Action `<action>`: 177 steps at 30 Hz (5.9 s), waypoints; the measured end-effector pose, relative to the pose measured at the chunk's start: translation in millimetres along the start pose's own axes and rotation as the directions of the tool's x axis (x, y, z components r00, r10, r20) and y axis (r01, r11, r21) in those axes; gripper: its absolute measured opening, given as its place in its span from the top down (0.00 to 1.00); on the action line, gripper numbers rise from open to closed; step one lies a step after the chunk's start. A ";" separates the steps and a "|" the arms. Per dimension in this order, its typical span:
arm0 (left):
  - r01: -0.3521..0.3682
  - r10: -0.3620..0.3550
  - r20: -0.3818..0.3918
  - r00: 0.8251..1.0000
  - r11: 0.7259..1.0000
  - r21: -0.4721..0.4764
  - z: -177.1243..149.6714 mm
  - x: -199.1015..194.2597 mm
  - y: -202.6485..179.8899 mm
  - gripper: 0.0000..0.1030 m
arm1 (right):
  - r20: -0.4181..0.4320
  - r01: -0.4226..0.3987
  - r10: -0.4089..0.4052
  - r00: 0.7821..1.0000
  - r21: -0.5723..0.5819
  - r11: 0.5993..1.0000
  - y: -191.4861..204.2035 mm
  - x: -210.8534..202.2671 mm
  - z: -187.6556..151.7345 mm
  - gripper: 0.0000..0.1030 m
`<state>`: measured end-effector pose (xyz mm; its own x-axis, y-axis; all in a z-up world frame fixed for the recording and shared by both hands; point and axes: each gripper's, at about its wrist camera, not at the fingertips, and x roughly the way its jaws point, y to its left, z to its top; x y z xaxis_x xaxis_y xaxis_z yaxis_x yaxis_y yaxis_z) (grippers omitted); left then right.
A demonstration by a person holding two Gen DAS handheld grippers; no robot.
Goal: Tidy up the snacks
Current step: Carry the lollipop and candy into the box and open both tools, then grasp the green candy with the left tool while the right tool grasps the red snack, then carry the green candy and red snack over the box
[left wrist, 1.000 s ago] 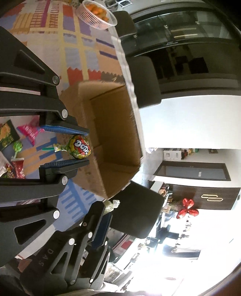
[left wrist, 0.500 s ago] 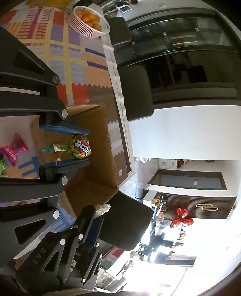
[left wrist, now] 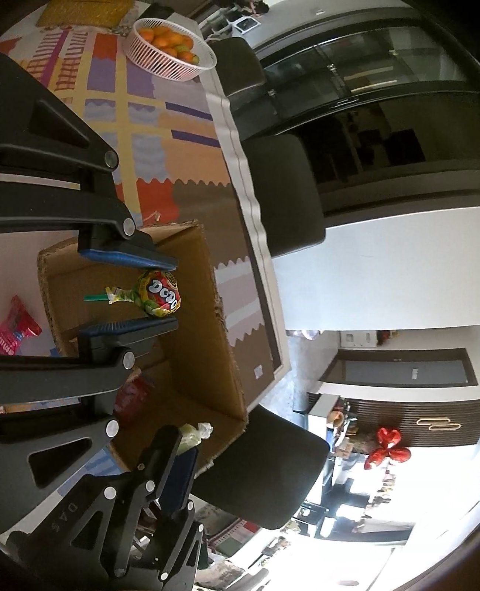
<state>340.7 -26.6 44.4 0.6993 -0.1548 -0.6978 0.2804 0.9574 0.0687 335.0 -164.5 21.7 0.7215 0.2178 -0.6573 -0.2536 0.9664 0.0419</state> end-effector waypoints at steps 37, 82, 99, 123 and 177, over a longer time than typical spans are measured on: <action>-0.047 0.047 0.084 0.995 0.999 0.002 -104.1 -109.2 -36.3 0.32 | 0.095 -0.023 0.029 0.995 -0.063 0.998 22.6 -95.8 -75.3 0.51; 0.213 -0.190 -0.221 0.957 0.973 0.088 -204.9 -3.8 -53.3 0.59 | -0.348 -0.146 0.074 0.934 -0.186 0.972 47.5 9.2 -189.1 0.51; 0.244 -0.222 -0.269 0.937 0.968 0.051 -202.6 34.5 -60.4 0.68 | -0.393 -0.142 0.082 0.916 -0.128 0.982 36.3 39.9 -189.8 0.52; 0.225 -0.221 -0.225 0.949 0.974 -0.009 -186.0 28.6 -66.8 0.75 | -0.355 -0.126 0.108 0.929 -0.027 0.992 10.9 35.6 -191.8 0.78; 0.029 -0.022 0.191 0.981 0.999 -0.035 -9.7 -68.8 -6.4 0.75 | 0.103 -0.040 0.041 0.994 -0.005 0.999 3.3 -57.6 -6.5 0.78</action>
<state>284.5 -19.8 85.0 0.8056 -0.2191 -0.5505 0.2773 0.9605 0.0235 288.5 -174.8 54.9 0.7728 0.2697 -0.5745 -0.2857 0.9561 0.0644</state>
